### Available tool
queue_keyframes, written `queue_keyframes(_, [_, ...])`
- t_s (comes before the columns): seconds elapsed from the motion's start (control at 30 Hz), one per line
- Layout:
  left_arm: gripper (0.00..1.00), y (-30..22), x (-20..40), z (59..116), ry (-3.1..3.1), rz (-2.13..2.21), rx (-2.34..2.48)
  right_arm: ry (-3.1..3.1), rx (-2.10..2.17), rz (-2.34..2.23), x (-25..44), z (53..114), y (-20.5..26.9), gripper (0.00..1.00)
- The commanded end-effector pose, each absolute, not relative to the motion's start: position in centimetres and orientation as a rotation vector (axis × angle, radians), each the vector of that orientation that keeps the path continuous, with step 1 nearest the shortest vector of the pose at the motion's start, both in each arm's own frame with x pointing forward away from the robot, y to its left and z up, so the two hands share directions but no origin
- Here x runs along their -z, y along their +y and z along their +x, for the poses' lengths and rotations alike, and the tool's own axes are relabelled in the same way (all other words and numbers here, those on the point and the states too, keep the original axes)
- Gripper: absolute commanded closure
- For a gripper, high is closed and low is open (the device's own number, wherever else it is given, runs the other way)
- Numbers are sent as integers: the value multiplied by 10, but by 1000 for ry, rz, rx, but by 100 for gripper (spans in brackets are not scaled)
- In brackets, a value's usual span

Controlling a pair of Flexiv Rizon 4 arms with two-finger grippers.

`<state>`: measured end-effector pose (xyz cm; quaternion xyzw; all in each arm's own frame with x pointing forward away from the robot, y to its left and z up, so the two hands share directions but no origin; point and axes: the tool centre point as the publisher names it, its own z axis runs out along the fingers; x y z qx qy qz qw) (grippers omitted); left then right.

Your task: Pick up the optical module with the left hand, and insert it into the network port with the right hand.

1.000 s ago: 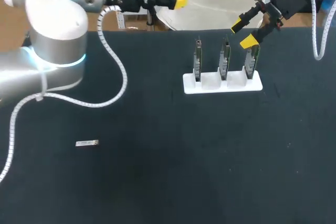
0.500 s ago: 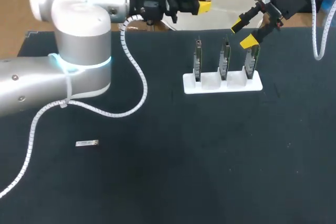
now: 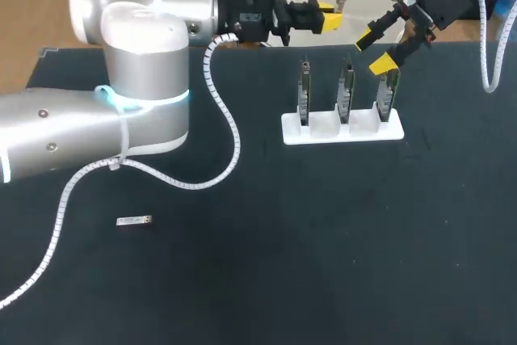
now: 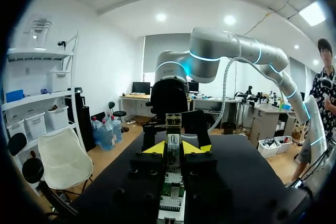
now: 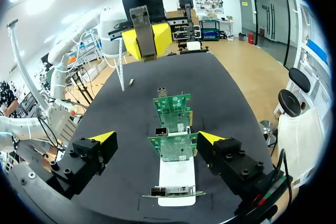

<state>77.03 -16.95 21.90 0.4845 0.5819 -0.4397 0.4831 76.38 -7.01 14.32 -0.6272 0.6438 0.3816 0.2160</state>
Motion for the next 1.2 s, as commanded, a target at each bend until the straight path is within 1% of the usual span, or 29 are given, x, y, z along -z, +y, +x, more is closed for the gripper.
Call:
queue_keyframes(0.03, [100,-180,-209,778,1417,1177,1088,1785,-1049,-1734,-143,761,-70,0])
queue_keyframes(0.3, [100,-190,-201,778,1404,1150,1174,1785,-1049,-1734,-143,761,-70,0])
queue_keyframes(0.77, [100,-191,-189,773,1410,1189,1204,1785,-1049,-1734,-143,761,-70,0])
queue_keyframes(1.2, [100,-189,-179,772,1409,1140,1209,1785,-1049,-1734,-143,761,-70,0])
